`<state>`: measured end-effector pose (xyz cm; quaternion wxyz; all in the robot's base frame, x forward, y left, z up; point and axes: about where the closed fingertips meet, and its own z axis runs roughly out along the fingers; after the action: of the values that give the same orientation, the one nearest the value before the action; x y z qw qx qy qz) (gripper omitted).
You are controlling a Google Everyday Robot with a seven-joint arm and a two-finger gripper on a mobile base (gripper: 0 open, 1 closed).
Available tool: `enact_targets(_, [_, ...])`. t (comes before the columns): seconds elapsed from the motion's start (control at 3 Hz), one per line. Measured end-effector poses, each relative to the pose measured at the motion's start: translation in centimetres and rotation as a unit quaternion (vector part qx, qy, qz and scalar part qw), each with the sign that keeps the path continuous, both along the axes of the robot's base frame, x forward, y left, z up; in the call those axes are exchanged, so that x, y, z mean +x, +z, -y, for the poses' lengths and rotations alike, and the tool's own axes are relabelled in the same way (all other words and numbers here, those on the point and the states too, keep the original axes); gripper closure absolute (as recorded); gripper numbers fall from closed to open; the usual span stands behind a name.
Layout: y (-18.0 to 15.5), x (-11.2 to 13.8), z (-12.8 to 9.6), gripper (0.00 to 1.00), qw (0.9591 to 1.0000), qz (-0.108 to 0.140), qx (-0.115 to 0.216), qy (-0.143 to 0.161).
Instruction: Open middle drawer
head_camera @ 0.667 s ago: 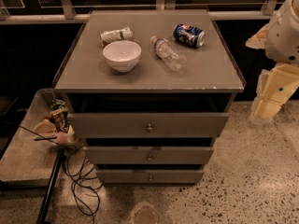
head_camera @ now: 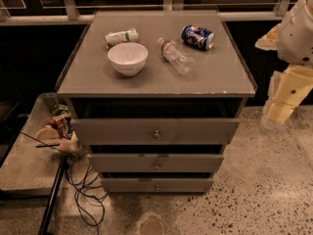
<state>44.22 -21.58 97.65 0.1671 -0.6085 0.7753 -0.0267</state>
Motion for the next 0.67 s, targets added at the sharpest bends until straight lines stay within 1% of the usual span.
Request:
enact_targets(0.33, [-1.6,0.0,-0.4,0.00,0.9995,-0.001,0.024,0.021])
enact_targets(0.67, [-5.5,-0.2,-1.5,0.00,0.9935,0.026,0.091,0.063])
